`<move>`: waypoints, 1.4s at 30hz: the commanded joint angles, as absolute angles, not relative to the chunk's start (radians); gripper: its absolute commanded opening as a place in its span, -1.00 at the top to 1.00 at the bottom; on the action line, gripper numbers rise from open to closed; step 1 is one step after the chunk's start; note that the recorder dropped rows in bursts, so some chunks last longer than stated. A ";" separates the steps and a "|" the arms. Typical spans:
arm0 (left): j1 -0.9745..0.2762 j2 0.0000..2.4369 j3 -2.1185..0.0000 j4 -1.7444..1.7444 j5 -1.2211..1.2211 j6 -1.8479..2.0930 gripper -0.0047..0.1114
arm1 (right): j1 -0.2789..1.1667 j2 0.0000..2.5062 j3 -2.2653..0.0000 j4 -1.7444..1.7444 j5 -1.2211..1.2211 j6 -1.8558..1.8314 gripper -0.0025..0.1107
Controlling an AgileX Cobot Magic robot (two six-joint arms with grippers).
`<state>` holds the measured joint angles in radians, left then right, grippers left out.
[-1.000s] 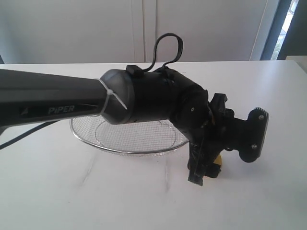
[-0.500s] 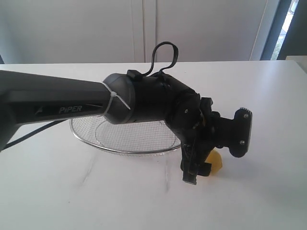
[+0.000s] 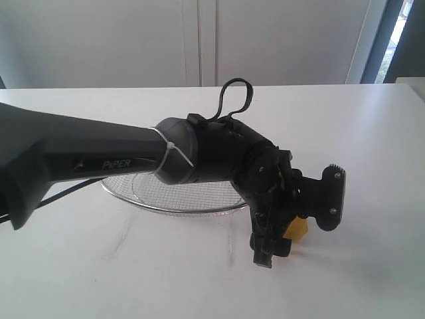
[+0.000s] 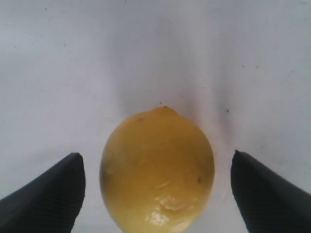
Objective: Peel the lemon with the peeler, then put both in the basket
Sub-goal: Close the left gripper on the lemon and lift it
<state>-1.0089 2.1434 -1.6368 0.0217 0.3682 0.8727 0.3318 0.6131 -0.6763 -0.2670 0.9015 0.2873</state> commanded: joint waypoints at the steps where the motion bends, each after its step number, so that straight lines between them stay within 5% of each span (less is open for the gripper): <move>1: -1.012 2.158 -1.640 0.009 0.361 0.863 -0.51 | 0.329 0.607 -0.676 -0.269 0.886 0.292 0.96; 18: -1.012 2.188 -1.640 0.009 0.339 0.826 -0.45 | 0.329 0.607 -0.676 -0.267 0.882 0.292 0.96; 22: -1.012 2.188 -1.640 0.009 0.346 0.826 0.24 | 0.329 0.607 -0.676 -0.267 0.882 0.292 0.96; 24: -1.016 2.172 -1.647 0.009 0.376 0.822 0.84 | 0.329 0.607 -0.676 -0.267 0.882 0.292 0.96; 25: -1.018 2.161 -1.648 0.009 0.382 0.825 0.92 | 0.329 0.607 -0.676 -0.269 0.880 0.292 0.96; 32: -1.042 1.933 -1.648 0.009 0.417 0.642 0.92 | 0.329 0.607 -0.676 -0.315 0.872 0.292 0.96; 42: -0.966 1.550 -1.626 0.000 0.894 0.566 0.92 | 0.329 0.610 -0.673 -0.269 0.857 0.292 0.96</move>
